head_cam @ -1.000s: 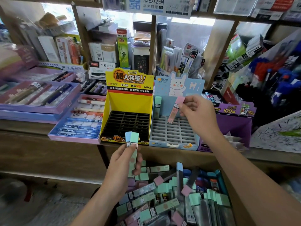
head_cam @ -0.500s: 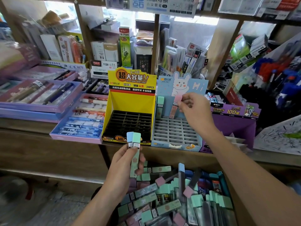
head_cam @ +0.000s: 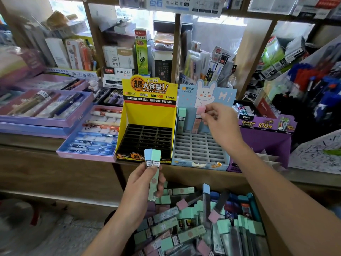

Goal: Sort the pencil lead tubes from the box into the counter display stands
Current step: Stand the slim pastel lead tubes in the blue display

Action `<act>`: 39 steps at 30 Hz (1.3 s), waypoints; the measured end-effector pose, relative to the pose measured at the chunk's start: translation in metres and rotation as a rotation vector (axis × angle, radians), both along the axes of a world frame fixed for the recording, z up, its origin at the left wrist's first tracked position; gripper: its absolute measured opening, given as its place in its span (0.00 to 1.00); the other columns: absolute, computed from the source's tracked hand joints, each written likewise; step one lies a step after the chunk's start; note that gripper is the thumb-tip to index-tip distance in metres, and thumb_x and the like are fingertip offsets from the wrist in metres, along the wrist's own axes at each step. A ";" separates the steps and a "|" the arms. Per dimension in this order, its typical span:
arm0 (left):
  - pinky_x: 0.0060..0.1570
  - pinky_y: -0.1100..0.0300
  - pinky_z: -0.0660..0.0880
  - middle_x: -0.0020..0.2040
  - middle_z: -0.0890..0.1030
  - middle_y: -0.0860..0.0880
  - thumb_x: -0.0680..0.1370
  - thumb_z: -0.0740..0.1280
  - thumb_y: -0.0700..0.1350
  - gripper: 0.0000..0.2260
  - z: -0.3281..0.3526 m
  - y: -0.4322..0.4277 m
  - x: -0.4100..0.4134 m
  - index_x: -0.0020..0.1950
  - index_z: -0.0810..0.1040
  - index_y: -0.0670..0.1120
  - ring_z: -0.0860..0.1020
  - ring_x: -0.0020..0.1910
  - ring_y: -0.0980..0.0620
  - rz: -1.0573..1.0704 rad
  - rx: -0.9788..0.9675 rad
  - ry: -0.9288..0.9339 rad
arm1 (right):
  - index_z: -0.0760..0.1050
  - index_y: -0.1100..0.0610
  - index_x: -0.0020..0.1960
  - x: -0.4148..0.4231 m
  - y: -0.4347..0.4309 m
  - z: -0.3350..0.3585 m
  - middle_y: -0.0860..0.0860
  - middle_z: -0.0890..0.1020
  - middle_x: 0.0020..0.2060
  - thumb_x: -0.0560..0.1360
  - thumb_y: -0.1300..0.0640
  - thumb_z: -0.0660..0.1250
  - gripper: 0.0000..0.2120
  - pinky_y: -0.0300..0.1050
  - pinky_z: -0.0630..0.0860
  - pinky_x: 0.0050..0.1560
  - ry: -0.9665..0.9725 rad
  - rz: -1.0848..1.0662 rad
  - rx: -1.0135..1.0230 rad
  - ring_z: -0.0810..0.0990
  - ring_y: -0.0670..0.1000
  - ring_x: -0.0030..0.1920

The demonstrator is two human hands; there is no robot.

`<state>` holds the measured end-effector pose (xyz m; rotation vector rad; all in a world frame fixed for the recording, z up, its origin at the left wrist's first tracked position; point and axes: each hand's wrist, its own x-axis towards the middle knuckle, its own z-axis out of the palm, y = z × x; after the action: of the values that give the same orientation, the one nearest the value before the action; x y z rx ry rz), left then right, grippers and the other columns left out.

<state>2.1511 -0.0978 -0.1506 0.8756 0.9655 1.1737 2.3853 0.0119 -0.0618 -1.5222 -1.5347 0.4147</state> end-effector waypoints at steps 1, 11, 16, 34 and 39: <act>0.28 0.58 0.69 0.38 0.79 0.41 0.84 0.62 0.43 0.09 0.000 0.000 0.000 0.49 0.80 0.43 0.73 0.32 0.49 0.001 0.002 0.004 | 0.80 0.51 0.49 0.000 0.000 0.000 0.49 0.85 0.40 0.80 0.64 0.69 0.08 0.57 0.84 0.52 -0.002 0.001 0.000 0.85 0.50 0.43; 0.27 0.58 0.70 0.38 0.79 0.40 0.84 0.62 0.42 0.09 0.002 -0.001 0.002 0.50 0.79 0.42 0.73 0.32 0.49 0.011 -0.001 0.018 | 0.83 0.57 0.52 -0.001 -0.001 -0.002 0.52 0.85 0.42 0.80 0.64 0.69 0.06 0.58 0.83 0.54 -0.026 -0.004 -0.042 0.85 0.52 0.45; 0.28 0.58 0.71 0.39 0.80 0.40 0.85 0.62 0.43 0.09 0.002 0.000 0.002 0.53 0.78 0.40 0.75 0.32 0.49 0.010 -0.002 0.015 | 0.83 0.61 0.53 -0.003 0.002 -0.008 0.51 0.85 0.41 0.80 0.65 0.69 0.05 0.55 0.83 0.54 -0.011 -0.028 -0.079 0.86 0.53 0.46; 0.38 0.62 0.78 0.48 0.86 0.41 0.80 0.68 0.55 0.09 0.005 -0.005 0.000 0.54 0.83 0.51 0.82 0.40 0.51 -0.040 0.087 0.081 | 0.82 0.51 0.49 -0.022 -0.049 -0.009 0.49 0.87 0.37 0.80 0.60 0.70 0.05 0.37 0.80 0.35 0.193 0.163 -0.228 0.85 0.45 0.34; 0.38 0.61 0.79 0.49 0.87 0.42 0.78 0.70 0.58 0.13 0.006 -0.006 0.001 0.58 0.83 0.52 0.83 0.42 0.50 -0.043 0.089 0.107 | 0.84 0.54 0.53 -0.040 -0.065 -0.021 0.51 0.88 0.40 0.80 0.55 0.71 0.05 0.39 0.80 0.37 0.315 0.391 -0.399 0.86 0.49 0.37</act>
<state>2.1526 -0.1042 -0.1446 1.0340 0.9822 1.1493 2.3456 -0.0528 -0.0832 -1.3542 -1.5503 1.1882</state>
